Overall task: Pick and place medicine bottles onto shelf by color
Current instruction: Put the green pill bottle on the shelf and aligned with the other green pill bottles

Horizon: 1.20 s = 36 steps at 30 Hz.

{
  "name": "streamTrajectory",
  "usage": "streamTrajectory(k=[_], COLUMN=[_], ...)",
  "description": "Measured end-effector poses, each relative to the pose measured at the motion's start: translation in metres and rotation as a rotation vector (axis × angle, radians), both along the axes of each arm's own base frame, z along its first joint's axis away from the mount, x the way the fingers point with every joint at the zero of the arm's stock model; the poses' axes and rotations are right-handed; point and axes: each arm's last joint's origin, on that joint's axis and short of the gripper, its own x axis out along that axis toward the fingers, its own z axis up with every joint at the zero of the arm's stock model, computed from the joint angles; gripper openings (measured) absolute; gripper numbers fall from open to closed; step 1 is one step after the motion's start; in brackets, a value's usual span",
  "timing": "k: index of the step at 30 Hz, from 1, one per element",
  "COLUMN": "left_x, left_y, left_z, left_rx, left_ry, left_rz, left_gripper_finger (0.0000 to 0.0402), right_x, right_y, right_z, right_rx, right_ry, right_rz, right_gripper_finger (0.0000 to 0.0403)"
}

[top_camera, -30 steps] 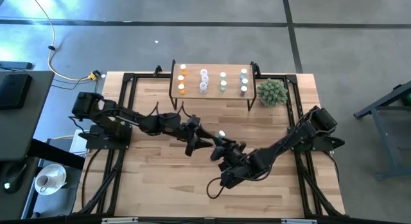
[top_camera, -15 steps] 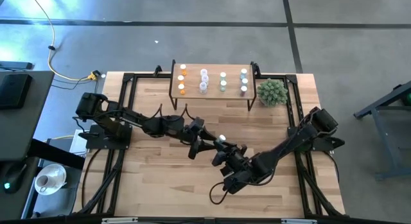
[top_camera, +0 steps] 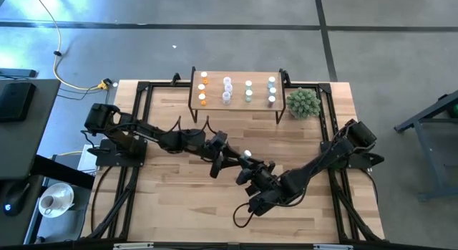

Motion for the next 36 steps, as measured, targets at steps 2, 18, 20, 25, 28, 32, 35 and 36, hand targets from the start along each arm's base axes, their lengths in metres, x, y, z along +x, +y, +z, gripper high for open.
streamTrajectory(k=[2, 18, 20, 25, 28, 32, 35, 36], left_x=[0.0, -0.0005, -0.0005, -0.0005, -0.0004, -0.0003, -0.0002, -0.0002], left_y=[-0.0001, -0.0005, -0.0004, 0.0002, 0.001, 0.0036, 0.0069, 0.0081], left_z=[0.0, -0.0016, -0.0016, -0.0016, -0.0016, -0.0012, -0.0001, 0.0], left_rx=[0.002, 0.001, 0.002, 0.007, 0.014, 0.028, 0.03, 0.03], left_ry=[0.0, 0.011, 0.011, 0.011, 0.011, 0.005, -0.002, -0.002], left_rz=[-0.001, -0.008, -0.006, 0.014, 0.042, 0.06, 0.072, 0.074], left_gripper_finger=[0.0141, 0.009, 0.0091, 0.0091, 0.0091, 0.009, 0.0089, 0.0089], right_x=[0.0, 0.0012, 0.0016, 0.003, 0.0033, 0.003, 0.003, 0.0029], right_y=[0.0, -0.0009, -0.0015, -0.0033, -0.004, -0.0033, -0.0036, -0.0036], right_z=[0.0, -0.0015, -0.0014, -0.0009, -0.0009, -0.0005, -0.0002, -0.0002], right_rx=[0.0, 0.052, 0.066, 0.119, 0.137, 0.137, 0.141, 0.144], right_ry=[0.001, 0.011, -0.007, -0.07, -0.093, -0.103, -0.126, -0.131], right_rz=[0.0, 0.019, 0.009, -0.024, -0.038, -0.041, -0.055, -0.058], right_gripper_finger=[0.009, 0.0091, 0.0099, 0.0131, 0.0152, 0.0174, 0.018, 0.018])
